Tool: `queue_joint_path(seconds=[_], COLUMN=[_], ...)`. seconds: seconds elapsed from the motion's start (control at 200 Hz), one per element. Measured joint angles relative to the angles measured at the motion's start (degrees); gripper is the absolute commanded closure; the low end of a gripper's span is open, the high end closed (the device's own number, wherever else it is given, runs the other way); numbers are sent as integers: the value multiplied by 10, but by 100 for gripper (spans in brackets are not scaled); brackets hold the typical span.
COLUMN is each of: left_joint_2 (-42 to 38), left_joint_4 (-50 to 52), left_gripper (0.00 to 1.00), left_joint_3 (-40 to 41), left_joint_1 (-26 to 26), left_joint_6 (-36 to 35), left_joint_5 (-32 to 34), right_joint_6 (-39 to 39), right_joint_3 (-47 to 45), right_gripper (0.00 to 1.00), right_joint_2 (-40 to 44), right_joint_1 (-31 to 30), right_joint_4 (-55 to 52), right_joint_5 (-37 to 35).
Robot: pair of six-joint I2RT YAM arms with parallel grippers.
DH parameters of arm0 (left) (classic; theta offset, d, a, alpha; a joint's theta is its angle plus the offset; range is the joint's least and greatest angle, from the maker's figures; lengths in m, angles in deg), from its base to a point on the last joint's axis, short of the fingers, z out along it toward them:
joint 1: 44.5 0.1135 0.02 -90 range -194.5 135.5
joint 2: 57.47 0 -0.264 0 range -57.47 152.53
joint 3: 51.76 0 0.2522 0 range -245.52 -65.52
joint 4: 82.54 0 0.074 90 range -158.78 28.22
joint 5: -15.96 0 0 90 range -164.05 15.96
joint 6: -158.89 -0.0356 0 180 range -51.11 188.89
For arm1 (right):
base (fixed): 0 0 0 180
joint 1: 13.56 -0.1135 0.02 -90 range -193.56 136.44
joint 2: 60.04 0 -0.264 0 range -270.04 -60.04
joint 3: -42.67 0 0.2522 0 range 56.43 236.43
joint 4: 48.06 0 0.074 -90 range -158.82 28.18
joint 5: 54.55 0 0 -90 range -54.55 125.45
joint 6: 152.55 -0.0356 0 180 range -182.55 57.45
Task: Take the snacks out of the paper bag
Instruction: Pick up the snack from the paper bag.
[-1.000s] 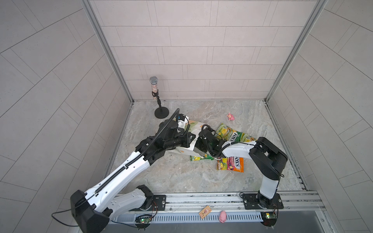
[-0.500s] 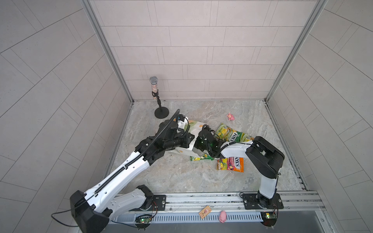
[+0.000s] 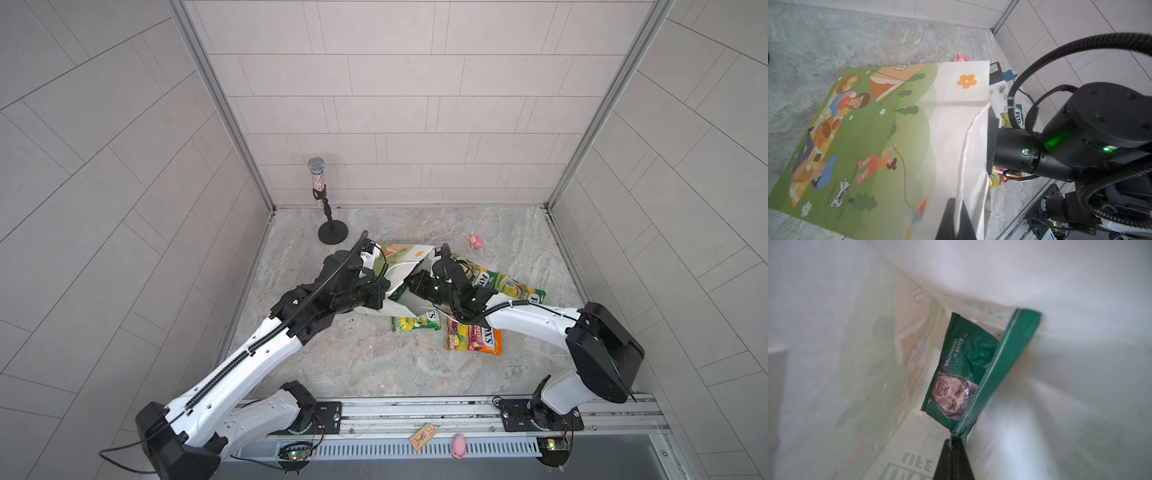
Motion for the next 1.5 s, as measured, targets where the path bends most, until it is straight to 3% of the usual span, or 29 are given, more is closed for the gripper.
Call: queue_joint_path(seconds=[0.385, 0.765, 1.121, 1.501], left_joint_2=[0, 10, 12, 16], left_joint_4=[0, -1, 2, 17], left_gripper=[100, 100, 100, 100], left_joint_3=[-1, -7, -8, -20], left_joint_1=[0, 0, 0, 0], left_joint_6=[-1, 4, 36, 62], left_joint_5=[10, 10, 80, 146], right_joint_6=[55, 90, 116, 119], right_joint_3=[2, 9, 27, 142], right_gripper=[100, 100, 100, 100], right_joint_2=[66, 110, 195, 178], right_joint_1=[33, 33, 43, 82], right_joint_4=[-70, -130, -160, -171], right_joint_5=[48, 38, 30, 116])
